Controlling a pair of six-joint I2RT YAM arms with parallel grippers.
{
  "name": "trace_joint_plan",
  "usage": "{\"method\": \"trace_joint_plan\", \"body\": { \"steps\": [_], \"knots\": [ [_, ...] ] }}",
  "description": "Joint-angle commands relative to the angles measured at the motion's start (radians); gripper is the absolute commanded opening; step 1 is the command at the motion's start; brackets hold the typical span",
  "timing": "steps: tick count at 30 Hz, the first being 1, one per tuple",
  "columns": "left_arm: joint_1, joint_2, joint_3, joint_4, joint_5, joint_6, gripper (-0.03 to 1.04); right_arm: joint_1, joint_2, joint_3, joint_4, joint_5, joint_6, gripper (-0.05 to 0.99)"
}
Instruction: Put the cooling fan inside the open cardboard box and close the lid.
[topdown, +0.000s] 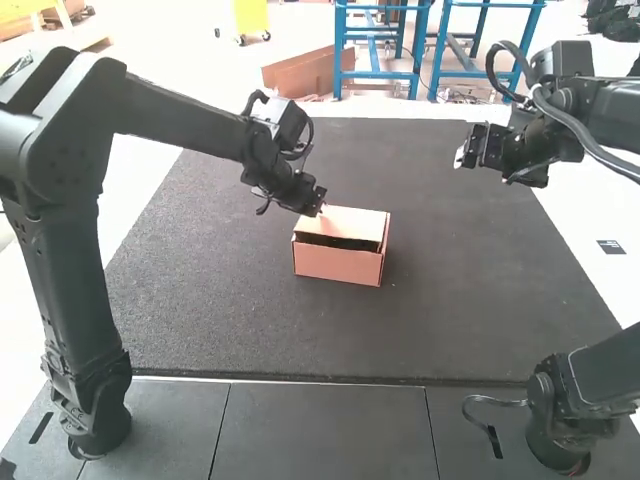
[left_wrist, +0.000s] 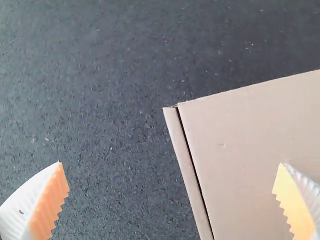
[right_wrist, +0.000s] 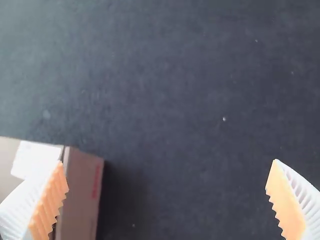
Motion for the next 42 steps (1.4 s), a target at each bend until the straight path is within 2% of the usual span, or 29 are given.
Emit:
{"method": "trace_joint_plan", "body": {
  "steps": [1, 6, 10, 13, 15, 18, 21, 24, 27, 28, 30, 32, 34, 36, 39, 42],
  "knots": [
    [-0.015, -0.011, -0.032, 0.024, 0.004, -0.012, 0.97, 0.01, 0.0, 0.047, -0.003, -0.01, -0.016, 0.91],
    [-0.015, -0.008, -0.113, 0.096, -0.008, -0.001, 0.97, 0.015, -0.002, 0.049, -0.013, -0.012, -0.019, 0.91],
    [-0.01, -0.02, -0.121, 0.096, -0.01, 0.002, 0.97, 0.015, 0.0, 0.056, -0.024, -0.012, -0.019, 0.91],
    [-0.007, -0.097, -0.049, 0.067, -0.01, -0.012, 0.97, 0.015, 0.0, 0.061, -0.024, -0.01, -0.019, 0.91],
    [0.001, -0.167, 0.025, 0.058, -0.007, -0.038, 0.97, 0.015, -0.005, 0.066, -0.024, -0.015, -0.023, 0.91],
    [0.021, -0.256, 0.12, 0.036, 0.016, -0.045, 0.97, 0.016, -0.008, 0.067, -0.024, -0.038, -0.029, 0.91],
    [0.033, -0.307, 0.157, 0.021, 0.041, -0.047, 0.97, 0.016, -0.02, 0.064, -0.02, -0.05, -0.044, 0.91],
    [0.041, -0.344, 0.143, 0.0, 0.036, -0.048, 0.97, 0.018, -0.036, 0.053, 0.008, -0.05, -0.07, 0.91],
    [0.045, -0.377, 0.1, -0.039, 0.027, -0.088, 0.97, 0.018, -0.063, 0.02, 0.056, -0.05, -0.089, 0.91],
    [0.047, -0.393, 0.078, -0.048, 0.024, -0.096, 0.97, 0.016, -0.077, 0.004, 0.08, -0.05, -0.124, 0.91],
    [0.048, -0.428, 0.022, -0.037, 0.009, -0.097, 0.97, 0.016, -0.115, -0.039, 0.149, -0.044, -0.141, 0.91],
    [0.048, -0.483, -0.052, 0.021, -0.011, -0.093, 0.97, 0.013, -0.161, -0.089, 0.24, -0.022, -0.141, 0.91],
    [0.048, -0.544, -0.144, 0.139, -0.039, -0.085, 0.97, 0.013, -0.218, -0.138, 0.322, -0.024, -0.144, 0.91],
    [0.048, -0.612, -0.247, 0.293, -0.071, -0.062, 0.97, 0.016, -0.26, -0.172, 0.373, -0.025, -0.159, 0.91],
    [0.05, -0.722, -0.42, 0.546, -0.097, -0.024, 0.97, 0.018, -0.293, -0.203, 0.39, -0.05, -0.165, 0.91],
    [0.057, -0.816, -0.56, 0.694, -0.097, 0.024, 0.97, 0.016, -0.318, -0.246, 0.399, -0.053, -0.162, 0.91]
  ]
}}
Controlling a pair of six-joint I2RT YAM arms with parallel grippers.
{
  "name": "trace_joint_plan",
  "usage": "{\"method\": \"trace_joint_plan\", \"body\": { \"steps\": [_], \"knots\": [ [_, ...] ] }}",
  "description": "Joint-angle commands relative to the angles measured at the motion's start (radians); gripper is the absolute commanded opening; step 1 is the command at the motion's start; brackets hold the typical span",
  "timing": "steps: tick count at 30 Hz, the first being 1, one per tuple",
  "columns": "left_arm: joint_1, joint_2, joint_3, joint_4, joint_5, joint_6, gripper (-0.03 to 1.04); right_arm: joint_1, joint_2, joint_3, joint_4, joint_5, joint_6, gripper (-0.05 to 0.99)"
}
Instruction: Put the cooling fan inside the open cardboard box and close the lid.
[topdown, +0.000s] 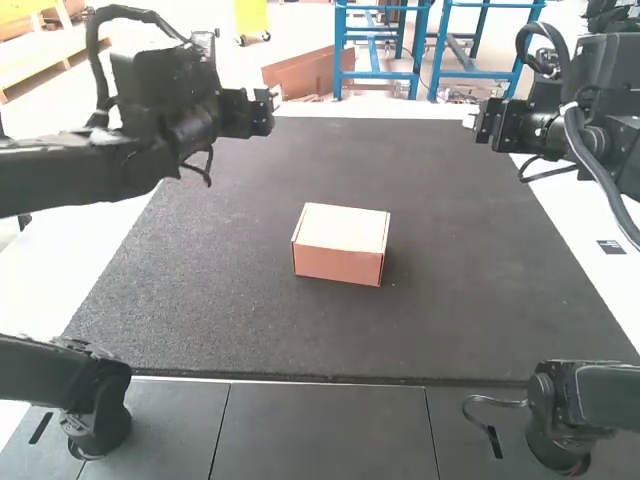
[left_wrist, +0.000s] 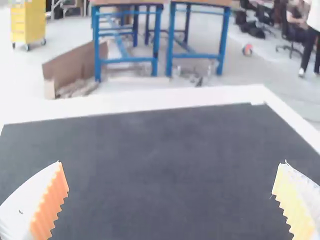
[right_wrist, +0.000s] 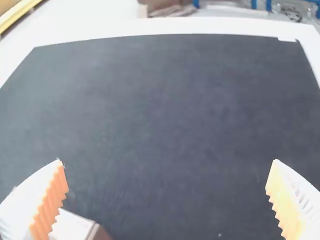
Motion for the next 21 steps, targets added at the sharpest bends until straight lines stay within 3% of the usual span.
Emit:
{"method": "trace_joint_plan", "body": {
  "steps": [1, 6, 11, 15, 21],
  "knots": [
    [0.017, -0.098, -0.12, 0.063, -0.032, 0.06, 0.97, 0.008, -0.031, -0.042, 0.01, -0.018, -0.015, 0.91],
    [0.023, -0.215, -0.249, 0.062, -0.038, 0.053, 0.97, 0.003, -0.111, -0.177, 0.099, -0.001, -0.015, 0.91],
    [0.037, -0.319, -0.399, 0.161, -0.037, 0.063, 0.97, 0.0, -0.231, -0.349, 0.313, 0.064, -0.017, 0.91],
    [0.049, -0.393, -0.485, 0.187, -0.038, 0.063, 0.97, 0.008, -0.289, -0.444, 0.396, 0.111, -0.017, 0.91],
    [0.065, -0.522, -0.578, 0.191, -0.038, 0.067, 0.97, 0.008, -0.332, -0.528, 0.502, 0.139, -0.017, 0.91]
  ]
}}
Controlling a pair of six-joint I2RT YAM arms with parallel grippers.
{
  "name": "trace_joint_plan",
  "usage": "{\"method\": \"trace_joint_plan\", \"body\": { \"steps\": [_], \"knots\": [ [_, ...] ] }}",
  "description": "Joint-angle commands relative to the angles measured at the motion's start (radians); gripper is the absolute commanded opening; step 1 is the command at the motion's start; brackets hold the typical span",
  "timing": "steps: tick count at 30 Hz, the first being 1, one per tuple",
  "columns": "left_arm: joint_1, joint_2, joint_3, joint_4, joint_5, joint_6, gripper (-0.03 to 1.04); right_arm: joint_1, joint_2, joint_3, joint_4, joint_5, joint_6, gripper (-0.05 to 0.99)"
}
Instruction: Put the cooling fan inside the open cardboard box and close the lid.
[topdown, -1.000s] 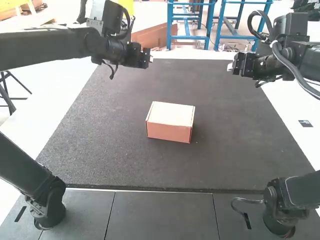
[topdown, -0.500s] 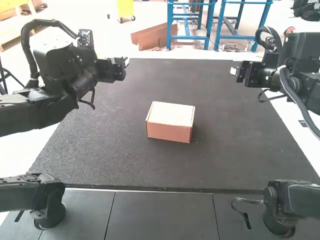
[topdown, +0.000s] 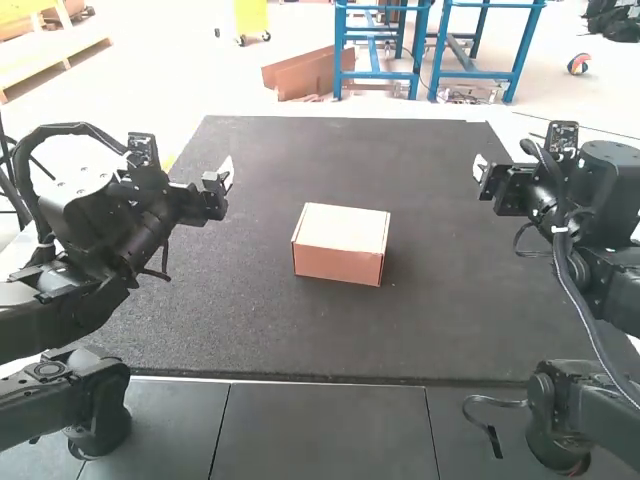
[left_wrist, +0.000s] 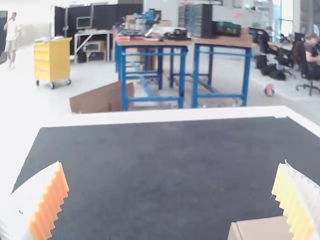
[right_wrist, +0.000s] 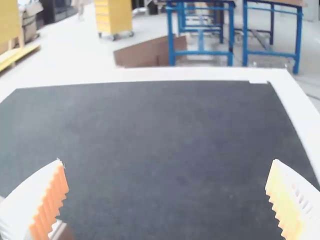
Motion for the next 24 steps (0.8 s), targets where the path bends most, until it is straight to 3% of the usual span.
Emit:
{"method": "trace_joint_plan", "body": {
  "steps": [1, 6, 12, 16, 21, 24],
  "knots": [
    [0.019, -0.079, -0.039, 0.011, -0.014, 0.021, 0.97, 0.008, -0.03, -0.019, 0.036, 0.036, -0.008, 0.91],
    [0.042, -0.262, -0.113, -0.006, -0.012, 0.055, 0.96, 0.0, -0.084, -0.064, 0.047, 0.045, -0.008, 0.91],
    [0.045, -0.588, -0.177, -0.215, -0.011, 0.095, 0.96, 0.0, -0.25, -0.136, 0.002, 0.063, -0.03, 0.91],
    [0.051, -0.562, -0.186, -0.192, -0.017, 0.093, 0.96, 0.008, -0.44, -0.193, -0.093, 0.06, -0.067, 0.91],
    [0.051, -0.576, -0.197, -0.268, -0.008, 0.093, 0.96, 0.008, -0.704, -0.257, -0.186, 0.043, -0.077, 0.91],
    [0.051, -0.576, -0.197, -0.333, -0.005, 0.087, 0.96, 0.003, -0.667, -0.275, -0.188, 0.102, -0.074, 0.91]
  ]
}}
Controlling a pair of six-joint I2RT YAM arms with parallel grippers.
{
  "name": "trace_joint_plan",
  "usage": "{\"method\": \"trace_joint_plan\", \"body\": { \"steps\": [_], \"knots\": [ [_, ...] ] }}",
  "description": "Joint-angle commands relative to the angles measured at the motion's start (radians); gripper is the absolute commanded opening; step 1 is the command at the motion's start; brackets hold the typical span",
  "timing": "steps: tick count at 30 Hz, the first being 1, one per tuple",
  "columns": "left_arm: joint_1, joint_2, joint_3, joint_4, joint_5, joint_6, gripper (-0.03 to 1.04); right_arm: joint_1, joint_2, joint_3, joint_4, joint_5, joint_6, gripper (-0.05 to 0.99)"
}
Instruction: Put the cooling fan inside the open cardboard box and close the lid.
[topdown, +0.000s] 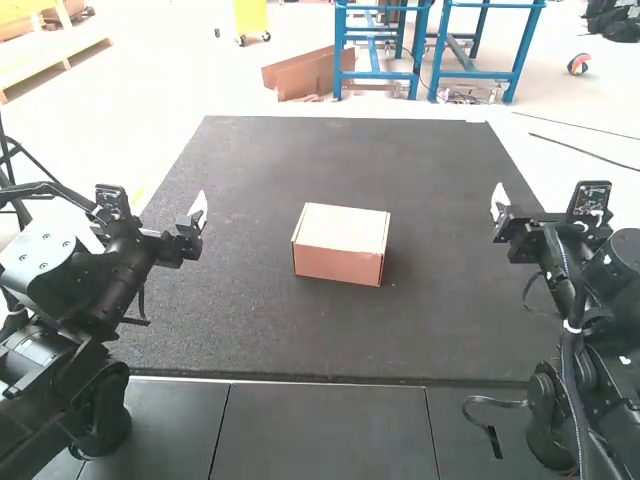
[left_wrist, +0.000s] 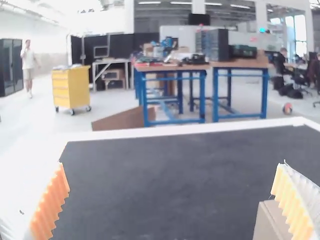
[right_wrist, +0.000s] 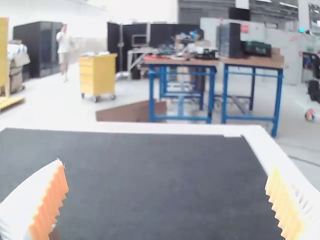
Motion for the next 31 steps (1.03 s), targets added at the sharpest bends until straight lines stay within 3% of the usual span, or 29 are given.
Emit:
{"method": "trace_joint_plan", "body": {
  "steps": [1, 2, 4, 8, 17, 21, 31],
  "knots": [
    [0.011, -0.014, -0.006, -0.041, 0.014, 0.001, 0.96, 0.004, -0.005, -0.03, -0.001, 0.065, -0.002, 0.91],
    [0.011, -0.012, -0.007, -0.061, 0.017, -0.008, 0.96, 0.004, -0.011, -0.046, 0.005, 0.09, 0.04, 0.91],
    [0.011, -0.014, -0.007, -0.109, 0.017, -0.036, 0.96, 0.002, -0.008, -0.061, -0.003, 0.087, 0.078, 0.91],
    [0.024, -0.014, -0.007, -0.14, 0.015, -0.079, 0.96, 0.001, -0.008, -0.061, -0.154, 0.049, 0.084, 0.91],
    [0.15, -0.012, -0.009, -0.181, 0.015, -0.1, 0.96, 0.005, -0.01, -0.062, -0.194, 0.045, 0.09, 0.91],
    [0.192, -0.012, -0.009, -0.192, 0.015, -0.128, 0.96, 0.005, -0.01, -0.062, -0.2, 0.045, 0.095, 0.91],
    [0.305, -0.014, -0.009, -0.203, 0.015, -0.139, 0.96, -0.01, -0.01, -0.062, -0.202, 0.045, 0.096, 0.91]
  ]
}}
